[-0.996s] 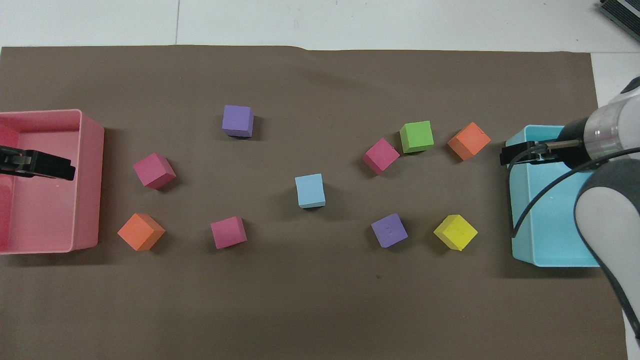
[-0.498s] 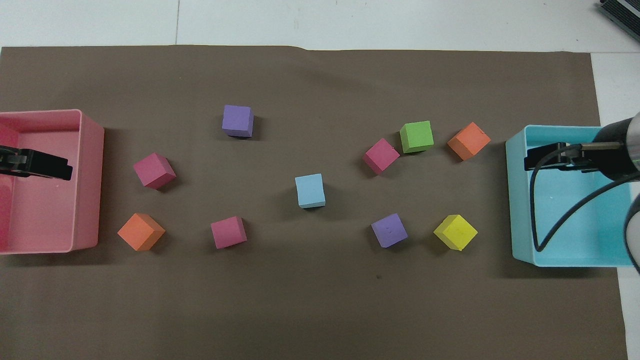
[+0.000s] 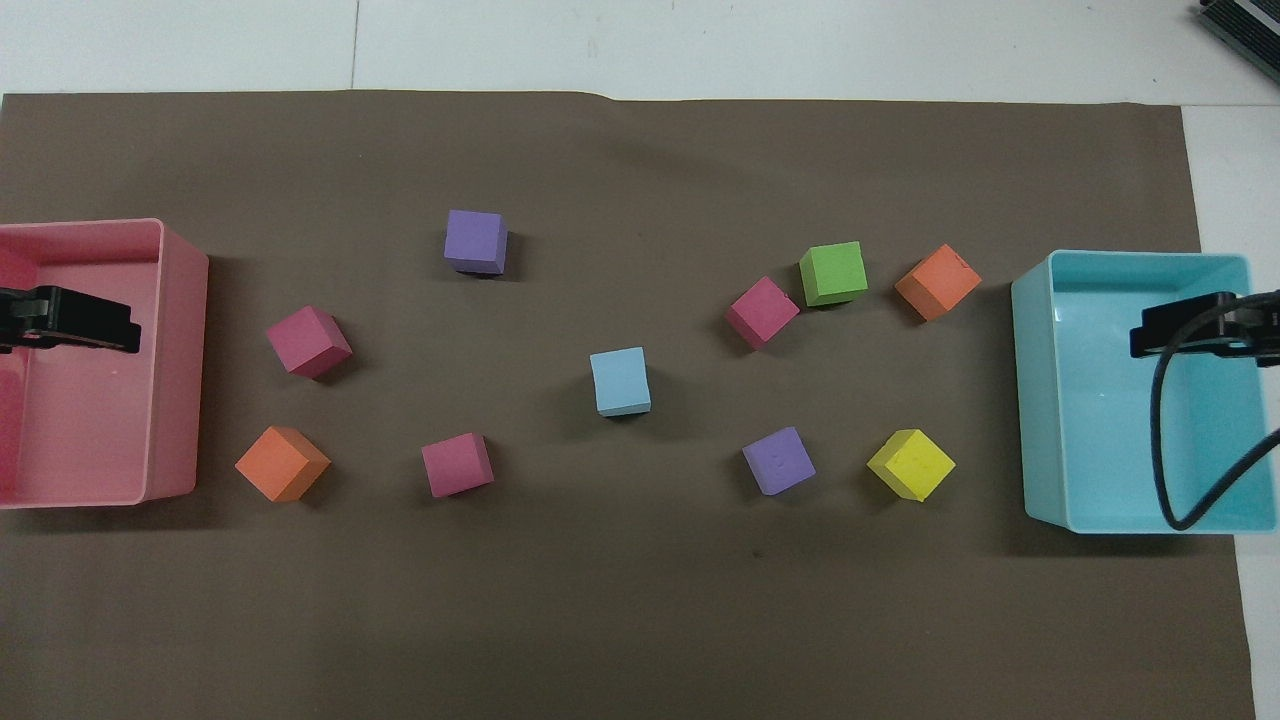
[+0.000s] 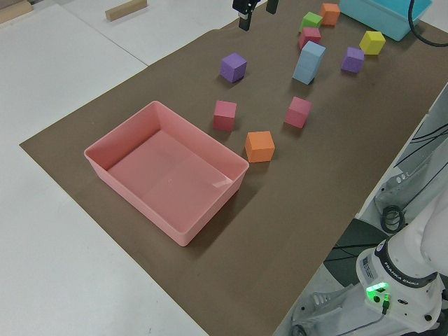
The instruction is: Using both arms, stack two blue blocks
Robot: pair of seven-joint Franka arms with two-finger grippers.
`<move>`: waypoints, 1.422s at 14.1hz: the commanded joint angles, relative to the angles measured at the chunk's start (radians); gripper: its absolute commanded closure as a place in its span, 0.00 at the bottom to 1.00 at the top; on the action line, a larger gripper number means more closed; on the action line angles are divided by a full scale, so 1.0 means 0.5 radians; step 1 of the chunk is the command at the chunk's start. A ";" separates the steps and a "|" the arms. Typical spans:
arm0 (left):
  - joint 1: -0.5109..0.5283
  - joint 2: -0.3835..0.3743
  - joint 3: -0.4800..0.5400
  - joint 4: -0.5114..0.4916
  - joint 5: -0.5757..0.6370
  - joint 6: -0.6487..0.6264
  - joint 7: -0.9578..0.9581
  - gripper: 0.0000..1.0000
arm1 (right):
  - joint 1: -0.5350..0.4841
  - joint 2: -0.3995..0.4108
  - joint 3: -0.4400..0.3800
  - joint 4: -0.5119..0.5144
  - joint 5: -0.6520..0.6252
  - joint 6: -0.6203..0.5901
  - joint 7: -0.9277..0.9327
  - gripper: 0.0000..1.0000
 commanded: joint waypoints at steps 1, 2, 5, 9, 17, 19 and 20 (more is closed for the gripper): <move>0.040 -0.003 -0.017 0.036 -0.035 -0.052 -0.016 0.00 | -0.015 -0.061 -0.076 -0.003 -0.039 -0.036 -0.116 0.00; 0.040 -0.003 -0.014 0.036 -0.035 -0.052 -0.013 0.00 | -0.012 -0.064 -0.080 -0.021 -0.042 -0.036 -0.119 0.00; 0.040 -0.006 -0.011 0.033 -0.035 -0.058 -0.013 0.00 | -0.006 -0.086 -0.077 -0.089 -0.039 -0.024 -0.155 0.00; 0.043 -0.009 0.005 0.033 -0.035 -0.113 0.027 0.00 | 0.009 -0.098 -0.077 -0.196 -0.033 0.019 -0.208 0.00; 0.067 -0.015 0.005 0.017 -0.035 -0.126 0.162 0.00 | 0.018 -0.086 -0.049 -0.175 -0.036 0.034 -0.202 0.00; 0.067 -0.021 0.002 0.017 -0.035 -0.123 0.165 0.00 | 0.015 -0.086 -0.040 -0.175 0.000 0.028 -0.183 0.00; 0.067 -0.021 0.002 0.014 -0.035 -0.120 0.165 0.00 | 0.009 -0.086 -0.043 -0.172 0.001 0.028 -0.186 0.00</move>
